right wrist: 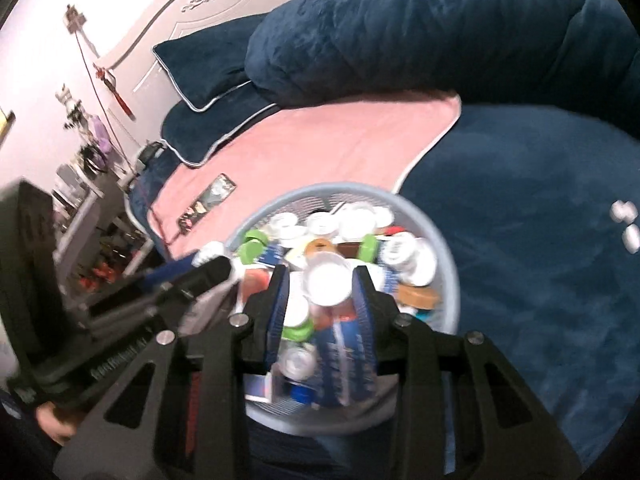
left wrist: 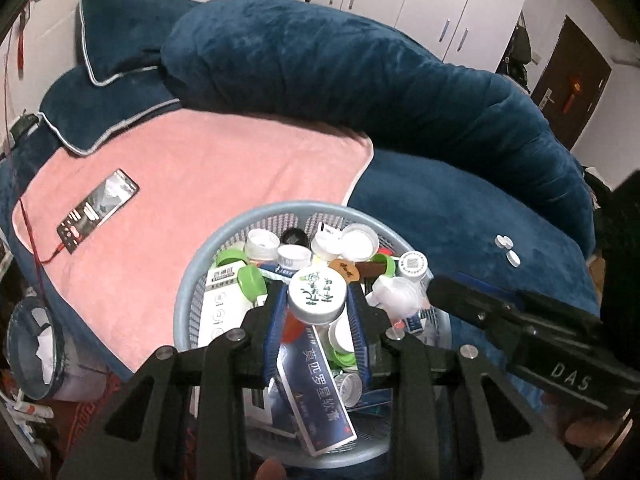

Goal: Organize objects
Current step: 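Carry both caps over the grey mesh basket and open both tools, then move both open tools back over the remaining caps, then grasp a white cap with the right tool, then grasp the green cap with the left tool while the right tool holds its cap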

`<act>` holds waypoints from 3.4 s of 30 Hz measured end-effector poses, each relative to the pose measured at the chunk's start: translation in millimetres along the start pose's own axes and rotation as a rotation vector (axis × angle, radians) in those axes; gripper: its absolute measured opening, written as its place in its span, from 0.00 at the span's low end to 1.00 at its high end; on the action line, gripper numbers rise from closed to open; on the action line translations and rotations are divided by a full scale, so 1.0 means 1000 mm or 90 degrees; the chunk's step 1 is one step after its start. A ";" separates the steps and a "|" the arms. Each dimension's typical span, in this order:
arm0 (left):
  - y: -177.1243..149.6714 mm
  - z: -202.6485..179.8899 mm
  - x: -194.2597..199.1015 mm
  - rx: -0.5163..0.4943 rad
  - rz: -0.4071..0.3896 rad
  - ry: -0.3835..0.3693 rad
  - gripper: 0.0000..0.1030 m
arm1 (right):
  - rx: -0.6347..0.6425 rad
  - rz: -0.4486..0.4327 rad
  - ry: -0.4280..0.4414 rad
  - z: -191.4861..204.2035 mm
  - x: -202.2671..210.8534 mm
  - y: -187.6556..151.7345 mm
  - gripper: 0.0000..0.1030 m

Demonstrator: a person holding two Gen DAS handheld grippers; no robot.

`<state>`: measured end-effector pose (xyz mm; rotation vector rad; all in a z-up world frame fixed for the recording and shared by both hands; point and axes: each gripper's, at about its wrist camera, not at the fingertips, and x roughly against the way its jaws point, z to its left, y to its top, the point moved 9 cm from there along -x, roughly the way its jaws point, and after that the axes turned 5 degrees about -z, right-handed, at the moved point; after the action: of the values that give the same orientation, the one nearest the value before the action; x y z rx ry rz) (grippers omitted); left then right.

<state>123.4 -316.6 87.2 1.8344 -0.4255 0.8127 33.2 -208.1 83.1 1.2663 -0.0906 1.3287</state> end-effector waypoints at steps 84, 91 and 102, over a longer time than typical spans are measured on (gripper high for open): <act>-0.056 -0.274 -0.201 -0.195 0.105 -0.027 0.99 | -0.165 -0.106 -0.243 -0.410 0.090 0.013 0.40; -0.051 -0.324 -0.231 -0.212 0.106 -0.058 0.99 | -0.199 -0.103 -0.272 -0.434 0.138 -0.012 0.40; -0.062 -0.435 -0.300 -0.255 0.126 -0.103 0.83 | -0.232 -0.107 -0.282 -0.460 0.167 -0.035 0.40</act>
<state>-195.2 81.1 -63.8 1.5020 -0.8219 0.6554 -152.3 236.4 -8.4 1.2028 -0.5033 0.8238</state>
